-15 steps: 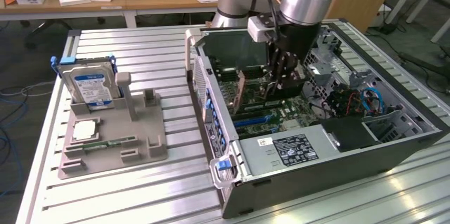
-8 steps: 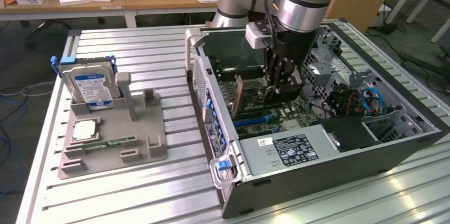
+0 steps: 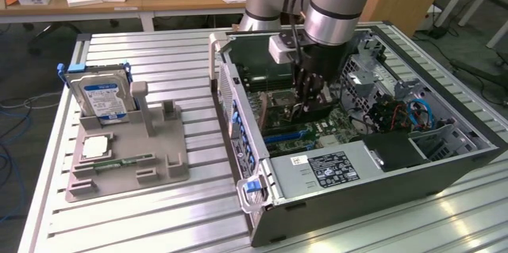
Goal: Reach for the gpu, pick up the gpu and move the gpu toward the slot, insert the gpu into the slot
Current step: 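Insert the gpu into the slot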
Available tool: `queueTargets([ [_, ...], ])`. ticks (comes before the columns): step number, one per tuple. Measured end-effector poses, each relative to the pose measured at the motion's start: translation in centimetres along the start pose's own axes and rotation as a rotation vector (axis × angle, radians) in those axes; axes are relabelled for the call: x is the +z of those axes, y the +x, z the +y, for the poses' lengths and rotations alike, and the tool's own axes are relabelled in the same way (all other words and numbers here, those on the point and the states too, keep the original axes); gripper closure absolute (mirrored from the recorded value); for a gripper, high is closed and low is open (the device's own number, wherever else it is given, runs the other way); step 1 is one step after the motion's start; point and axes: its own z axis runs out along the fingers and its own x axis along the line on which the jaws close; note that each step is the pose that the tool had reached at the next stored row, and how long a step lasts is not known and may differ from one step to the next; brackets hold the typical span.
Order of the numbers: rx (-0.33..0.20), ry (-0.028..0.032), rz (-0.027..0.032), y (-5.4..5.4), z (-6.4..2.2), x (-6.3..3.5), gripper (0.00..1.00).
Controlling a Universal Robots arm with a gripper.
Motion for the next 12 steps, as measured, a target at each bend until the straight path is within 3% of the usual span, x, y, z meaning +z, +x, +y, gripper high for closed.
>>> queueTargets([
  [7,0.0,0.0,0.0016,0.0,0.52,1.27,0.74],
  [12,0.0,0.0,0.0033,-0.1,1.42,2.17,0.74],
])
